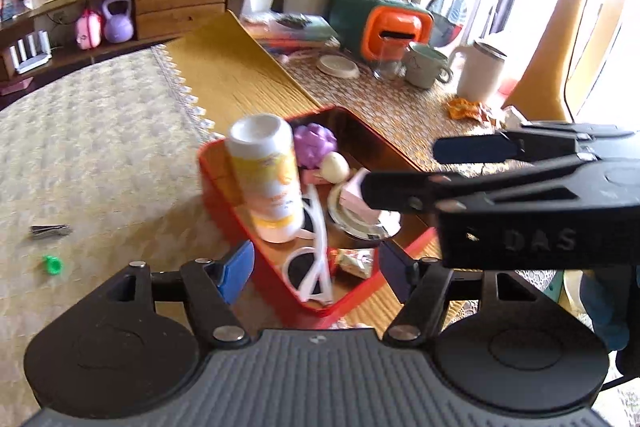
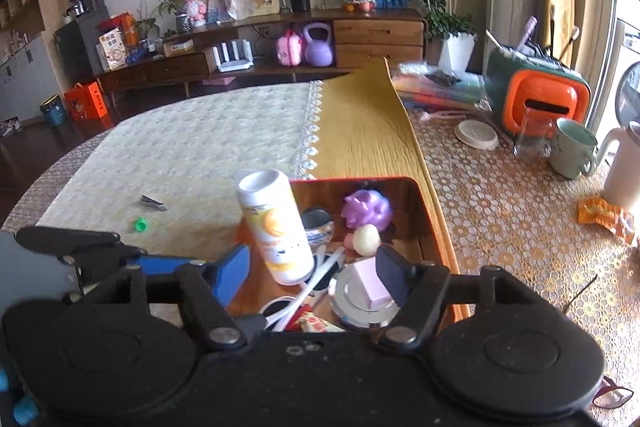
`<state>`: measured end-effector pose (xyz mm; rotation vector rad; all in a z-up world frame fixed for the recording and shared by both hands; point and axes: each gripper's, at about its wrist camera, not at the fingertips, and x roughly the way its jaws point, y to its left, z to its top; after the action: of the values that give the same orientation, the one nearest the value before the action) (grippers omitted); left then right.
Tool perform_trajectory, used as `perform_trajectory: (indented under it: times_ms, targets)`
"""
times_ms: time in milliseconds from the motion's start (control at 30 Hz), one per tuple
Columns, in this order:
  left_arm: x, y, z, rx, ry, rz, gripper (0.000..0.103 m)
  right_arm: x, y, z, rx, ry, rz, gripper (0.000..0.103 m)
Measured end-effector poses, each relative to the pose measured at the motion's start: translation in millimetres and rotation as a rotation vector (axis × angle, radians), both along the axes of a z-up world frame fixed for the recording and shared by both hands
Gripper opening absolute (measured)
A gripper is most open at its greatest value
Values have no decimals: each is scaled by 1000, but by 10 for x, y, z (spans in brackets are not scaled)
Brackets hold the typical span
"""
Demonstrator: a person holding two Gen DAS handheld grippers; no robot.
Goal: Organize rigid objects
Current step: 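Withdraw both tools from the red tin back over the table, then lower the left tool onto the nail clipper and close it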
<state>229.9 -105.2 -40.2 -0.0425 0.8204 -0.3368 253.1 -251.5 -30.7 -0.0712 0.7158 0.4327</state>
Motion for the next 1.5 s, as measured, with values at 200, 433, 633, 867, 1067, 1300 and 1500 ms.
perform_trajectory:
  times_ms: [200, 433, 633, 867, 1067, 1300, 1500]
  targets:
    - [-133, 350, 97, 4, -34, 55, 77, -115, 139, 77, 18, -15, 13, 84]
    - [-236, 768, 95, 14, -46, 132, 78, -186, 290, 69, 11, -19, 13, 90]
    - [-337, 1113, 95, 17, -60, 186, 82, -259, 481, 38, 4, -19, 35, 100]
    - [-417, 1486, 14, 46, -58, 253, 84, -399, 835, -124, -7, -20, 134, 103]
    - [-358, 1828, -99, 48, -33, 330, 84, -380, 1167, -253, -22, -8, 196, 103]
    - [-134, 2084, -241, 23, -3, 368, 84, -260, 1523, -435, -41, 9, 262, 102]
    - [194, 2125, -407, 55, 1, 361, 84, -65, 1732, -607, -29, 44, 272, 98]
